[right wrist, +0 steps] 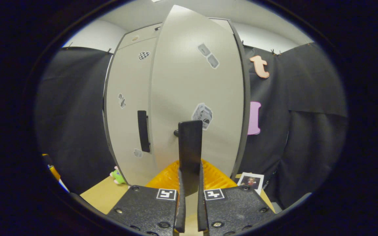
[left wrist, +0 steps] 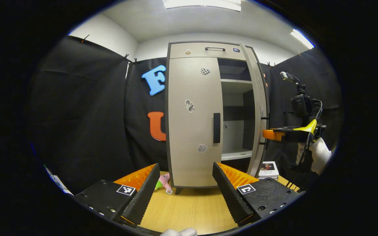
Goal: Open the right door of the double-door shoe cabinet with the right hand, and open the left door with the left hand.
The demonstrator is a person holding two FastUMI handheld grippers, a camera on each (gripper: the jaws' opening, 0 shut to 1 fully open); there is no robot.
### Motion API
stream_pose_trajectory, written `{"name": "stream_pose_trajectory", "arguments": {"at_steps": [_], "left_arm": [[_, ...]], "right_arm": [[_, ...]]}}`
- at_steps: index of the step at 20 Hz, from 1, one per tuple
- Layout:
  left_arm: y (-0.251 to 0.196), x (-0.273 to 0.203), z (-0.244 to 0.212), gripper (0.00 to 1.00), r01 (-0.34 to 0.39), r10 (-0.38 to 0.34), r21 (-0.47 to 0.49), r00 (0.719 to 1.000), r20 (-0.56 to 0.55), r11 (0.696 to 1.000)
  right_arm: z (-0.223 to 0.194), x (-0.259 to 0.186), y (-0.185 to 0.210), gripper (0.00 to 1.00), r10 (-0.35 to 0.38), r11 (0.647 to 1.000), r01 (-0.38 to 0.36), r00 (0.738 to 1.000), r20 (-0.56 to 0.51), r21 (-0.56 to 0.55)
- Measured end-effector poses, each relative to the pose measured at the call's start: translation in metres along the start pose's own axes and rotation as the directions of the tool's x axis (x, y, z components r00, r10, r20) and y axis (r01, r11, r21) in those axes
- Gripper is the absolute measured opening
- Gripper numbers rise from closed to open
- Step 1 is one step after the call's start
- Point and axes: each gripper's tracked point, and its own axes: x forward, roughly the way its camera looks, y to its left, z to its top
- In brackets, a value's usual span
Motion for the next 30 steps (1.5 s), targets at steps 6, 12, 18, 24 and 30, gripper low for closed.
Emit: {"name": "stream_pose_trajectory", "arguments": {"at_steps": [6, 12, 18, 24, 30], "left_arm": [[-0.025, 0.009, 0.003, 0.96, 0.058, -0.058, 0.01, 0.998, 0.011, 0.998], [-0.037, 0.019, 0.002, 0.96, 0.09, -0.09, 0.007, 0.996, 0.014, 0.996], [-0.046, 0.026, 0.004, 0.96, 0.112, -0.112, 0.003, 0.994, 0.02, 0.994], [-0.054, 0.035, 0.003, 0.96, 0.136, -0.136, -0.001, 0.991, 0.013, 0.991], [-0.061, 0.041, 0.008, 0.96, 0.157, -0.157, 0.0, 0.988, 0.016, 0.988]], "right_arm": [[-0.001, -0.02, -0.028, 0.14, -0.042, 0.999, 0.042, 0.999, 0.009, 0.021], [-0.004, -0.03, -0.052, 0.1, -0.055, 0.998, 0.055, 0.998, 0.011, 0.012], [-0.005, -0.036, -0.078, 0.06, -0.099, 0.995, 0.099, 0.995, 0.019, -0.002], [-0.006, -0.039, -0.116, 0.04, -0.155, 0.988, 0.155, 0.988, 0.025, -0.002], [-0.008, -0.041, -0.143, 0.04, -0.152, 0.985, 0.151, 0.988, 0.002, 0.089]]}}
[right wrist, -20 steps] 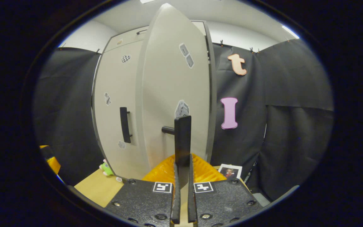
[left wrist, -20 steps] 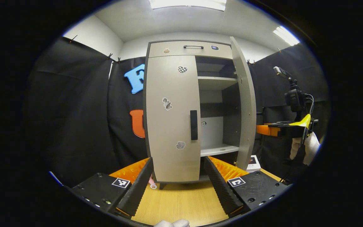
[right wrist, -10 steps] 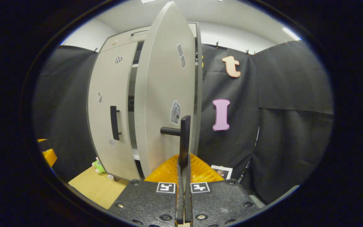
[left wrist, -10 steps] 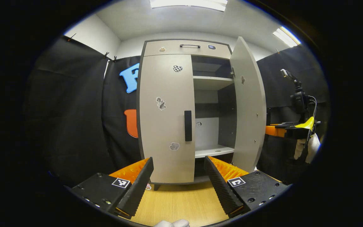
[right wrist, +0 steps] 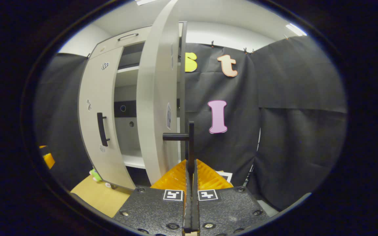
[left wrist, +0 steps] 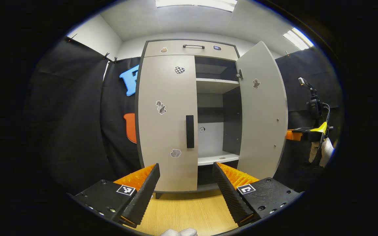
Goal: Open the right door of the double-door shoe cabinet with the right hand, and open the left door with the left hand.
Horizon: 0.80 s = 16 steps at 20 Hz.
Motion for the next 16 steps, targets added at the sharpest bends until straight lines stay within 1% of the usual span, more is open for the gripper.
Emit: {"name": "stream_pose_trajectory", "arguments": {"at_steps": [2, 3, 4, 8, 11, 12, 13, 14, 15, 16], "left_arm": [[0.0, 0.002, 0.004, 0.96, 0.0, 0.0, 0.006, 1.0, 0.007, 1.0], [0.0, 0.003, 0.004, 1.0, -0.001, 0.001, 0.005, 1.0, 0.007, 1.0], [-0.002, 0.003, 0.003, 0.96, 0.001, -0.002, 0.003, 1.0, 0.006, 1.0], [0.002, 0.003, 0.003, 0.96, -0.004, 0.004, 0.006, 1.0, 0.005, 1.0], [0.007, 0.004, -0.001, 0.96, -0.018, 0.018, 0.002, 1.0, -0.001, 1.0], [0.009, 0.003, -0.001, 1.0, -0.022, 0.022, 0.0, 1.0, -0.004, 1.0], [0.011, 0.001, -0.001, 1.0, -0.025, 0.025, -0.004, 1.0, -0.003, 1.0], [0.012, 0.001, -0.002, 0.96, -0.021, 0.021, -0.013, 1.0, -0.003, 1.0], [0.013, 0.0, -0.001, 0.97, -0.02, 0.02, -0.022, 1.0, 0.005, 1.0], [0.017, -0.001, 0.0, 0.97, -0.026, 0.026, -0.026, 1.0, 0.005, 0.999]], "right_arm": [[-0.001, 0.0, -0.003, 0.04, -0.004, 1.0, 0.004, 1.0, 0.003, -0.027], [0.0, -0.001, -0.002, 0.04, -0.003, 1.0, 0.003, 1.0, 0.001, -0.027], [0.0, -0.001, -0.001, 0.04, -0.002, 1.0, 0.002, 1.0, -0.001, -0.02], [0.0, -0.003, -0.003, 0.04, -0.004, 1.0, 0.004, 1.0, -0.007, -0.019], [0.003, -0.014, -0.004, 0.04, -0.012, 1.0, 0.013, 1.0, 0.004, -0.025], [0.006, -0.019, -0.005, 0.05, -0.018, 0.999, 0.018, 1.0, 0.011, -0.034], [0.011, -0.025, -0.007, 0.06, -0.028, 0.999, 0.029, 0.999, 0.023, -0.043], [0.017, -0.032, -0.009, 0.08, -0.045, 0.997, 0.047, 0.998, 0.037, -0.057], [0.022, -0.038, -0.012, 0.1, -0.067, 0.994, 0.071, 0.996, 0.053, -0.078], [0.028, -0.046, -0.011, 0.16, -0.08, 0.992, 0.086, 0.995, 0.067, -0.092]]}}
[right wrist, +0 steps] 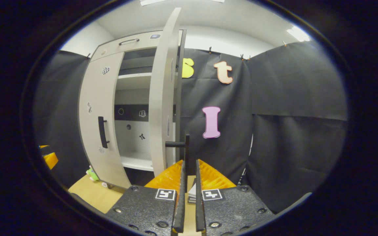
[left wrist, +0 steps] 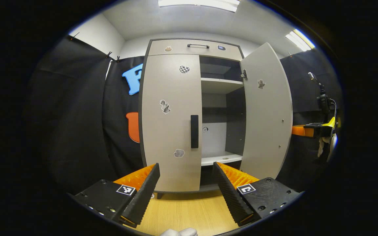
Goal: Open the right door of the double-door shoe cabinet with the right hand, and open the left door with the left hand.
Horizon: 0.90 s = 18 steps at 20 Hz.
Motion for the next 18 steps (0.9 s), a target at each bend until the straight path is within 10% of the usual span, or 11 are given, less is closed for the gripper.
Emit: {"name": "stream_pose_trajectory", "arguments": {"at_steps": [7, 18], "left_arm": [[0.015, -0.001, -0.003, 0.96, -0.032, 0.032, 0.014, 0.999, -0.005, 0.999], [0.018, 0.053, -0.003, 0.96, -0.029, 0.029, 0.026, 1.0, 0.006, 0.999]], "right_arm": [[0.006, -0.045, 0.058, 0.88, 0.097, 0.995, -0.098, 0.994, 0.045, 0.02], [-0.049, -0.068, 0.146, 0.99, 0.232, 0.973, -0.231, 0.972, -0.043, 0.022]]}}
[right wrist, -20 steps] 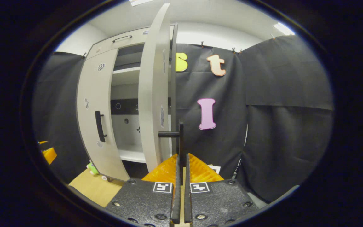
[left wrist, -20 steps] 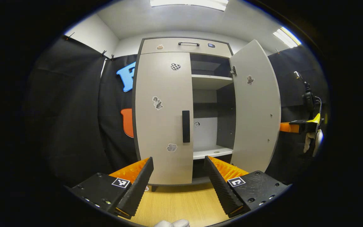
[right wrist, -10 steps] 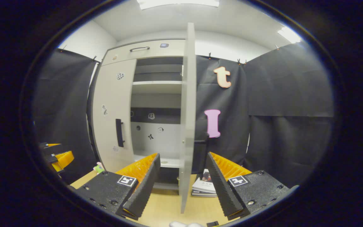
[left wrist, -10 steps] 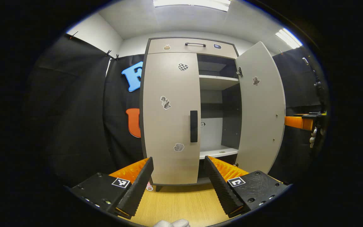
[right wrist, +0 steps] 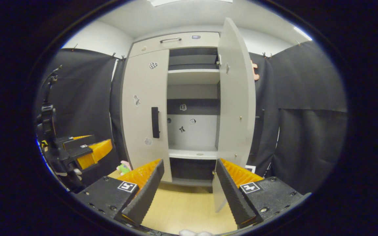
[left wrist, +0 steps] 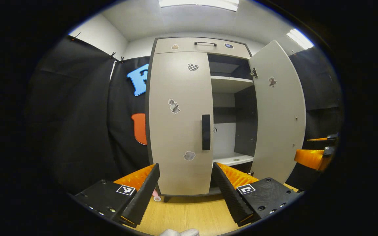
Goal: Open the right door of the double-door shoe cabinet with the right hand, and open the left door with the left hand.
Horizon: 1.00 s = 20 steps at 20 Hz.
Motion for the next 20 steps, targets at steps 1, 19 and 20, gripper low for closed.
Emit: {"name": "stream_pose_trajectory", "arguments": {"at_steps": [1, 19, 20], "left_arm": [[-0.003, 0.014, 0.004, 0.96, 0.01, -0.01, -0.003, 1.0, 0.011, 1.0], [-0.046, 0.21, 0.014, 0.75, -0.001, 0.001, -0.011, 1.0, 0.016, 1.0], [-0.045, 0.214, 0.012, 0.82, -0.001, 0.001, -0.012, 1.0, 0.011, 1.0]], "right_arm": [[0.001, 0.0, -0.001, 0.99, -0.005, 1.0, 0.005, 1.0, -0.003, -0.001], [0.004, 0.01, -0.018, 0.99, -0.094, 0.996, 0.094, 0.993, -0.066, -0.008], [0.004, 0.012, -0.018, 0.99, -0.092, 0.996, 0.091, 0.994, -0.063, -0.008]]}}
